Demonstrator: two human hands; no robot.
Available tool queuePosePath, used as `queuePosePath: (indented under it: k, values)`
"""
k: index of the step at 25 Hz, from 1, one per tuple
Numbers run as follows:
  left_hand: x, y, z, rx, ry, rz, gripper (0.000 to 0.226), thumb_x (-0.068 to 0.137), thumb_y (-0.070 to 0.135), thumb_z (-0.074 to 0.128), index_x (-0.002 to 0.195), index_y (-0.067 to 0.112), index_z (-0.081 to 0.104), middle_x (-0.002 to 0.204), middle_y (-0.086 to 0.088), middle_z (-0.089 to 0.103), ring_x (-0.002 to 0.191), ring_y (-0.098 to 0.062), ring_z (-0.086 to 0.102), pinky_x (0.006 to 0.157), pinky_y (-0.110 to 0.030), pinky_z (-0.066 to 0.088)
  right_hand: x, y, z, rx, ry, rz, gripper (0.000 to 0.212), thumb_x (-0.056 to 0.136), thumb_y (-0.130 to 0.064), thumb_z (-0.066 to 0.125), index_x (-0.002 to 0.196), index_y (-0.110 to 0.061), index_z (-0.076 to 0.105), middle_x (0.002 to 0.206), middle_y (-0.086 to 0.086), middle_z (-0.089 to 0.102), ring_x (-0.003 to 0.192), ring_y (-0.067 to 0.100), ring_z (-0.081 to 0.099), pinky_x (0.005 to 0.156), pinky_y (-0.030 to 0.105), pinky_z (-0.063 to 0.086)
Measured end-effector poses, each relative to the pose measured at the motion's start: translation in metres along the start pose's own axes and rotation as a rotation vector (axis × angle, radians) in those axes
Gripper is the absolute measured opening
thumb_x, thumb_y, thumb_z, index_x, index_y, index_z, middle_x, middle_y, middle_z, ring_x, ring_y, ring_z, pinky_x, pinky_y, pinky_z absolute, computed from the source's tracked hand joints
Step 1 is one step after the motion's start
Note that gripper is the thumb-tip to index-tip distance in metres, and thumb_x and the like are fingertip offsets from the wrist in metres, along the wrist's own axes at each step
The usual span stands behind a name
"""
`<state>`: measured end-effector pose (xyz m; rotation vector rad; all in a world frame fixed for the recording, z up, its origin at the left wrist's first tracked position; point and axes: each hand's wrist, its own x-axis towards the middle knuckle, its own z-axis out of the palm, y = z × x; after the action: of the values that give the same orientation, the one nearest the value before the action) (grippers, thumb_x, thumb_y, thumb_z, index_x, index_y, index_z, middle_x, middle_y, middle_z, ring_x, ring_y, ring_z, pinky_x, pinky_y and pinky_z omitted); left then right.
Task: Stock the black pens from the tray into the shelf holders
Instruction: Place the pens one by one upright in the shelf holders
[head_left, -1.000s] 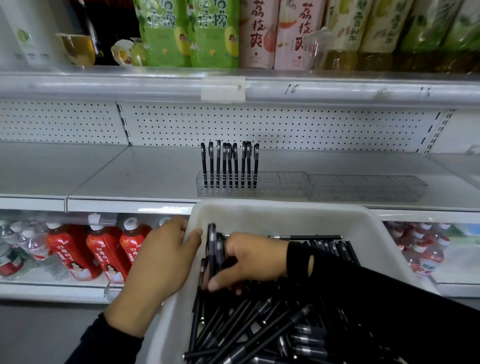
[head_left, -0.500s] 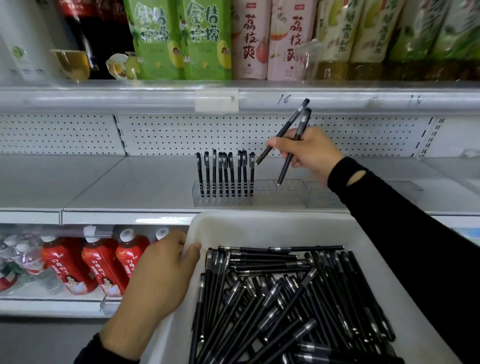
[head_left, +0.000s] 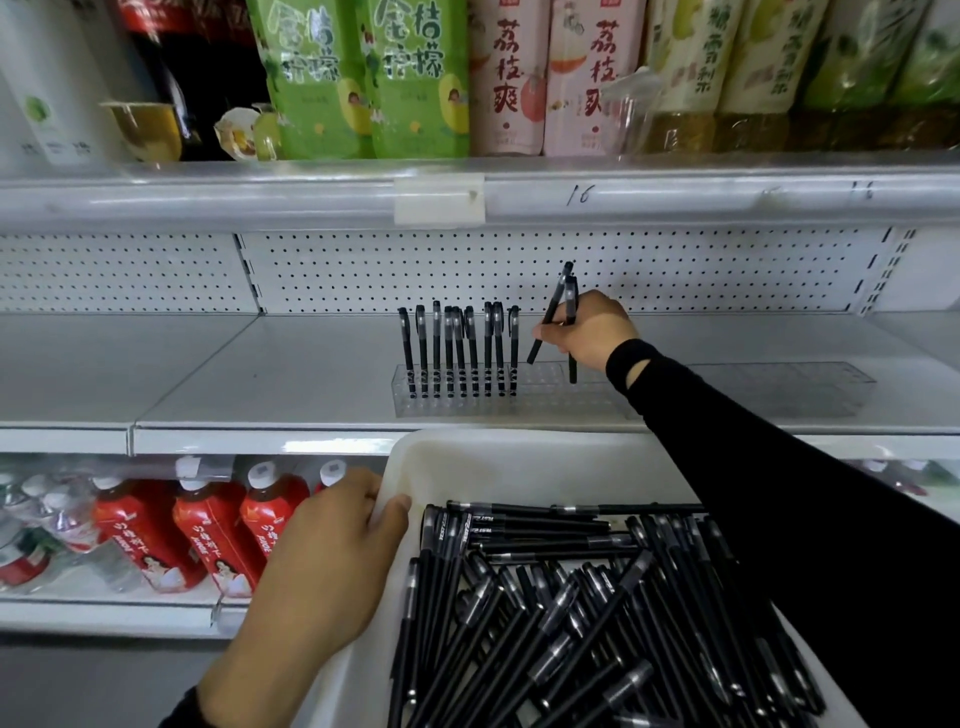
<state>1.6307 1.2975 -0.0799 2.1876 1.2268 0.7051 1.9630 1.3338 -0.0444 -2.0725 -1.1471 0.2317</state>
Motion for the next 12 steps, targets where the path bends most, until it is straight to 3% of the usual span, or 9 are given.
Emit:
queuePosePath:
  k: [4, 8, 12]
  values:
    - [-0.002, 0.001, -0.001, 0.002, -0.009, -0.007, 0.019, 0.097, 0.036, 0.054, 0.081, 0.026, 0.057, 0.062, 0.003, 0.060, 0.059, -0.005, 0.055, 0.050, -0.021, 0.031, 0.012, 0.003, 0.011, -0.105, -0.004, 0.039, 0.031, 0.090, -0.039, 0.069, 0.097, -0.010, 0.071, 0.092, 0.009, 0.072, 0.088, 0.027, 0.068, 0.085, 0.036, 0.055]
    - [-0.002, 0.000, -0.001, 0.018, 0.000, -0.004, 0.019, 0.097, 0.038, 0.054, 0.082, 0.026, 0.057, 0.066, 0.002, 0.062, 0.063, -0.005, 0.057, 0.052, -0.023, 0.034, 0.018, 0.003, 0.017, -0.165, -0.013, 0.063, 0.030, 0.089, -0.041, 0.069, 0.091, -0.011, 0.070, 0.090, 0.008, 0.072, 0.084, 0.026, 0.067, 0.071, 0.029, 0.047]
    - [0.000, 0.000, 0.000, 0.004, 0.003, -0.004, 0.020, 0.096, 0.037, 0.054, 0.081, 0.025, 0.057, 0.066, 0.001, 0.063, 0.063, -0.006, 0.057, 0.053, -0.023, 0.036, 0.021, 0.002, 0.019, -0.157, -0.031, 0.076, 0.029, 0.089, -0.040, 0.069, 0.094, -0.011, 0.071, 0.090, 0.007, 0.071, 0.085, 0.026, 0.068, 0.073, 0.030, 0.050]
